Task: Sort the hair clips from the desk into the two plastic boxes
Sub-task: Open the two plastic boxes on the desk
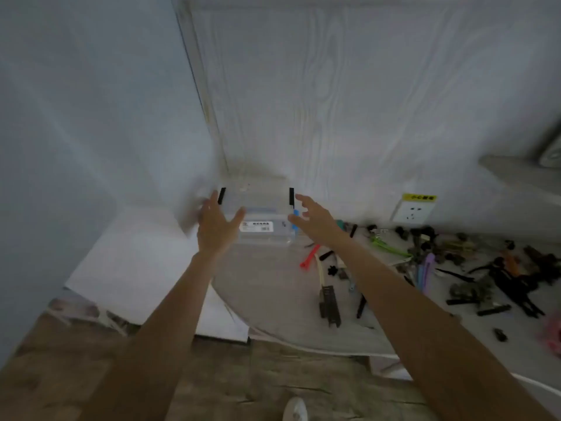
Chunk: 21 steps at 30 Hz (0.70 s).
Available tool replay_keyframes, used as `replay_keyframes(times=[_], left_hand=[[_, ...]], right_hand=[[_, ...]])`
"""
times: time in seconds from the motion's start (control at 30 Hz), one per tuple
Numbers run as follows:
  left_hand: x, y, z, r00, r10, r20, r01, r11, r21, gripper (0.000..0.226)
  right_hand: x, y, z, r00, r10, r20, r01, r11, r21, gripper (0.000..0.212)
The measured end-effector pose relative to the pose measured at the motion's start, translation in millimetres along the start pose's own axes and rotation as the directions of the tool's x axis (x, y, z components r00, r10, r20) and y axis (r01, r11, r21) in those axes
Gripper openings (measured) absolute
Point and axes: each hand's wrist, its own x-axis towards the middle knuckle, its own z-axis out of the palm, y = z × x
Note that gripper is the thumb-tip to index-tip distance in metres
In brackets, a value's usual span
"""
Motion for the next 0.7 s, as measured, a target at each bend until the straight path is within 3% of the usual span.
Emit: replay_keyframes(times=[0.17, 0.27, 0.37, 0.5, 0.6, 0.7], left_hand=[[10.7, -1.5, 4.4, 0.992, -0.127, 0.014, 0.127, 0.968, -0.216, 0.071], [-1.1, 8.7, -5.3, 0.992, -0.120, -0.038, 0.096, 0.918, -0.385, 0.076], [-29.6, 15.2, -16.5, 0.996, -0.090, -0.016, 0.074, 0.894, -0.442, 0.074], [-78.7, 12.0, -17.1, 0.995, -0.084, -0.052, 0.065, 0.954, -0.291, 0.029], [-109.3, -11.2, -2.5, 0.996, -0.046, -0.073, 0.034, 0.987, -0.156, 0.028], [-129.6, -39.1, 8.8, 0.993, -0.117, -0.030, 0.113, 0.989, -0.094, 0.030]], right_hand=[[24.9, -8.2, 17.1, 0.978, 0.200, -0.055, -0.183, 0.957, 0.226, 0.061], [14.3, -4.7, 15.1, 0.962, 0.235, -0.142, -0.186, 0.939, 0.291, 0.059], [-19.5, -0.7, 6.8, 0.941, 0.228, -0.249, -0.144, 0.938, 0.315, 0.046], [-67.9, 15.9, 4.8, 0.946, 0.095, -0.309, -0.062, 0.992, 0.114, 0.032], [-90.3, 37.0, 23.2, 0.971, 0.085, -0.223, -0.092, 0.996, -0.021, 0.022], [-100.4, 61.5, 44.4, 0.986, 0.129, -0.104, -0.131, 0.991, -0.014, 0.023]])
